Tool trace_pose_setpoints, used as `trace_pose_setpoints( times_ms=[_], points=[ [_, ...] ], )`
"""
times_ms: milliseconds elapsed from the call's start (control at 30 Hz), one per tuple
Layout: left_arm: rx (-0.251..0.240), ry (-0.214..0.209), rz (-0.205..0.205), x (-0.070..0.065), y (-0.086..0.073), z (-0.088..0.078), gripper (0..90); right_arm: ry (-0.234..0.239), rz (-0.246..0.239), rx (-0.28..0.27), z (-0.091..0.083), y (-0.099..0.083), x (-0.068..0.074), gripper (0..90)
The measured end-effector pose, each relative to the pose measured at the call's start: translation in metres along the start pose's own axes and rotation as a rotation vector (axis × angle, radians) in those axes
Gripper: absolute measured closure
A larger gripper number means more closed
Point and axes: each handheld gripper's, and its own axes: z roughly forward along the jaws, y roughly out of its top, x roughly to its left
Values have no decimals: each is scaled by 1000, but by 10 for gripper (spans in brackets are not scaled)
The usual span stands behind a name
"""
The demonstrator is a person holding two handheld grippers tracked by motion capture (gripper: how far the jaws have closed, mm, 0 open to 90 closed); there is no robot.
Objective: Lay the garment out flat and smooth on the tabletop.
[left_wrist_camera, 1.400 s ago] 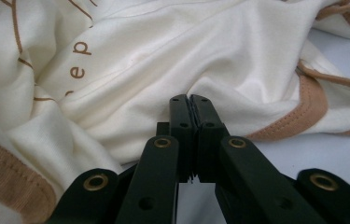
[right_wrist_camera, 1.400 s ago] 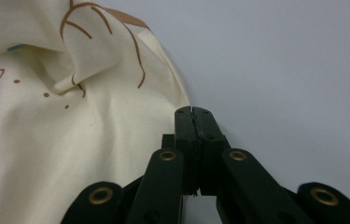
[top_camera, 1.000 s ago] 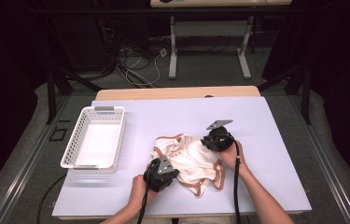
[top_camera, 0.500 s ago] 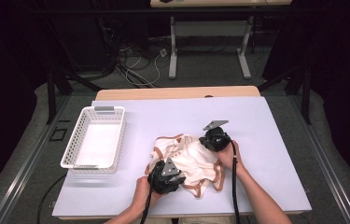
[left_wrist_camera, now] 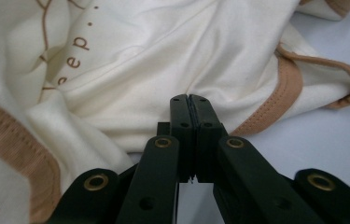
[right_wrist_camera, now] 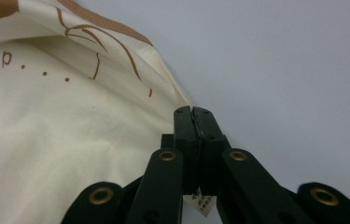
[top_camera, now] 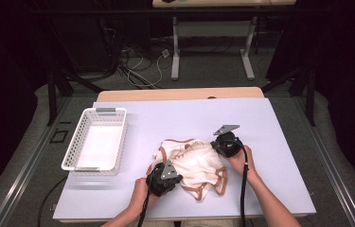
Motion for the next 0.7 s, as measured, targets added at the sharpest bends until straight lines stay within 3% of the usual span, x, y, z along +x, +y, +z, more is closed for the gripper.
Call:
trace_pose_setpoints(
  times_ms=[467,700],
  points=[
    [31,52,-35,24,-19,-23,891,-4,4,55,-20,-23,3,894],
    [44,102,-40,35,-26,-31,888,43,-15,89,-29,-32,14,892]
  ],
)
